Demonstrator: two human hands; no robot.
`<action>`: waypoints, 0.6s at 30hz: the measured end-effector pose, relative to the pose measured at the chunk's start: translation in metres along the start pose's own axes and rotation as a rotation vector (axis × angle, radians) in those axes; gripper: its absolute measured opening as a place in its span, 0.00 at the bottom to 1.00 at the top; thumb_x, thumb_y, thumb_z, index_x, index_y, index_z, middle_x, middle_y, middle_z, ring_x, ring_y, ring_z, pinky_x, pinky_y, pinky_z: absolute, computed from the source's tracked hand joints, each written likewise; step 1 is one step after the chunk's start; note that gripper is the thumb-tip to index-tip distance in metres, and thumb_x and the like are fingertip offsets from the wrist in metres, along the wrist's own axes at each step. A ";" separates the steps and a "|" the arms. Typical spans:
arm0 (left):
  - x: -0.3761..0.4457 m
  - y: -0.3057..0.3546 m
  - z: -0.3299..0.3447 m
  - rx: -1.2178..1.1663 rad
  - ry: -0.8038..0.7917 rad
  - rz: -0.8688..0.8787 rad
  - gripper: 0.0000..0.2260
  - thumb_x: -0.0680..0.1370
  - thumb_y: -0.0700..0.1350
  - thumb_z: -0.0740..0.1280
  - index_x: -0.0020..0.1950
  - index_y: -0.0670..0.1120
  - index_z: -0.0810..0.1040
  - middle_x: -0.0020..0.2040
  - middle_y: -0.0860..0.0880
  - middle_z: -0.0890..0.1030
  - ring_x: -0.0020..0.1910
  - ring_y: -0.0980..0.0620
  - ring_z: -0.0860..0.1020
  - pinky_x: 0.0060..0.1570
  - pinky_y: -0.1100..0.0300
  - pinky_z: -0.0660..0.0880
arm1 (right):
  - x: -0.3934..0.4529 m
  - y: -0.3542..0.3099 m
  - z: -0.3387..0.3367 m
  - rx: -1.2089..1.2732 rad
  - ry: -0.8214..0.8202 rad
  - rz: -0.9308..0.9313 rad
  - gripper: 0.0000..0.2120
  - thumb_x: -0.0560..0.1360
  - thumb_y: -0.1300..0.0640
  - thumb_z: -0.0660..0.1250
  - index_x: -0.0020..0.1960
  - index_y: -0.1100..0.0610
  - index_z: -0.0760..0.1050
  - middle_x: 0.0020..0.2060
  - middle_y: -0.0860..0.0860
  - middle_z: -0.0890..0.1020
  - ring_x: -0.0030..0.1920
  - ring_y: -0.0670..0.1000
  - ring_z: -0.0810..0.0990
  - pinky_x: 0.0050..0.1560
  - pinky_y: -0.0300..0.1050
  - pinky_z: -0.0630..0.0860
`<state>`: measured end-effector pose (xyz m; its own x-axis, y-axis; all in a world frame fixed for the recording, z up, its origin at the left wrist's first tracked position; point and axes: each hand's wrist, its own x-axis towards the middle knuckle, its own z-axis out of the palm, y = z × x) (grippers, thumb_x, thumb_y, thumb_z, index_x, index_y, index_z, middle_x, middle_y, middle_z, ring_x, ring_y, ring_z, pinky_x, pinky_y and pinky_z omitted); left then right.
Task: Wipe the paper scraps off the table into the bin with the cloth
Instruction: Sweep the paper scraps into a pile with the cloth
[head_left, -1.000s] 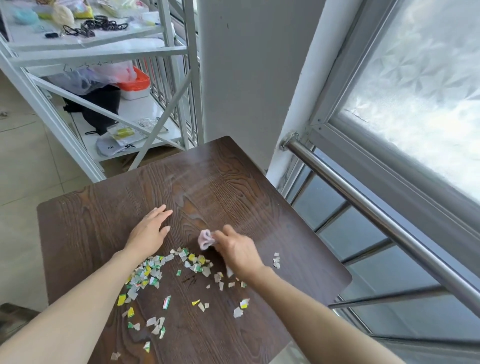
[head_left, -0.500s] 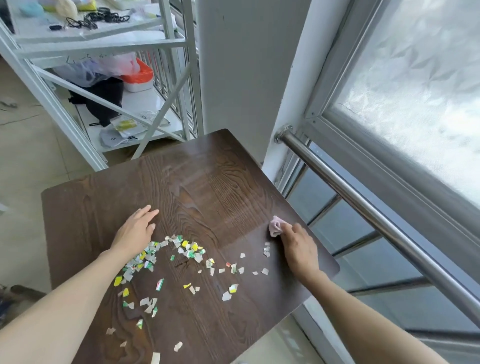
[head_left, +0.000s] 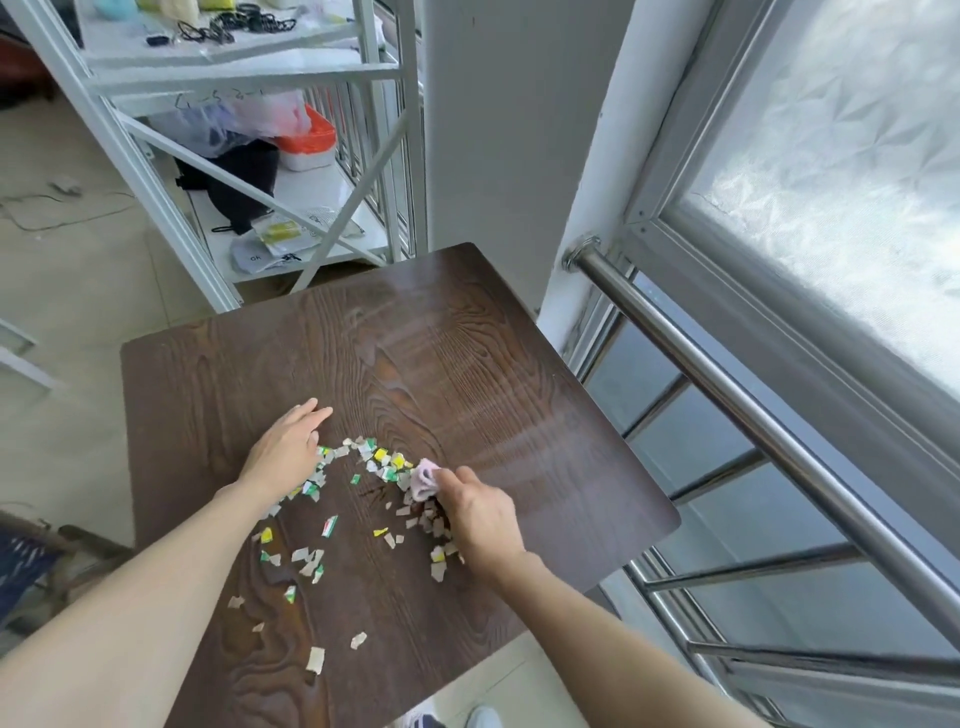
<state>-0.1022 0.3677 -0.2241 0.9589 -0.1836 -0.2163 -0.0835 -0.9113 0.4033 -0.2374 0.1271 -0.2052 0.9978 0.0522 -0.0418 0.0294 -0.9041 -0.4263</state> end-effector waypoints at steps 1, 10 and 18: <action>-0.005 -0.002 -0.001 -0.009 0.012 0.002 0.20 0.80 0.38 0.55 0.72 0.47 0.67 0.76 0.49 0.62 0.75 0.48 0.59 0.73 0.52 0.59 | 0.000 0.007 -0.007 0.002 -0.010 -0.023 0.09 0.78 0.56 0.59 0.58 0.51 0.69 0.42 0.54 0.75 0.37 0.62 0.79 0.30 0.49 0.68; -0.054 -0.036 -0.013 0.015 0.147 -0.161 0.19 0.80 0.37 0.55 0.70 0.46 0.69 0.74 0.47 0.65 0.72 0.47 0.64 0.70 0.49 0.64 | -0.032 0.076 -0.050 -0.072 -0.032 0.006 0.08 0.80 0.52 0.58 0.58 0.48 0.71 0.45 0.52 0.78 0.40 0.58 0.79 0.35 0.47 0.70; -0.081 -0.063 -0.013 0.030 0.178 -0.200 0.21 0.79 0.35 0.57 0.71 0.48 0.67 0.75 0.49 0.64 0.74 0.49 0.62 0.69 0.49 0.67 | -0.048 -0.016 0.009 0.157 0.021 0.352 0.16 0.80 0.52 0.49 0.67 0.54 0.61 0.59 0.57 0.77 0.48 0.58 0.79 0.51 0.51 0.76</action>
<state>-0.1709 0.4447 -0.2209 0.9896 0.0665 -0.1278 0.1068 -0.9339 0.3413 -0.2862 0.1429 -0.2040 0.9461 -0.2601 -0.1930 -0.3235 -0.7890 -0.5224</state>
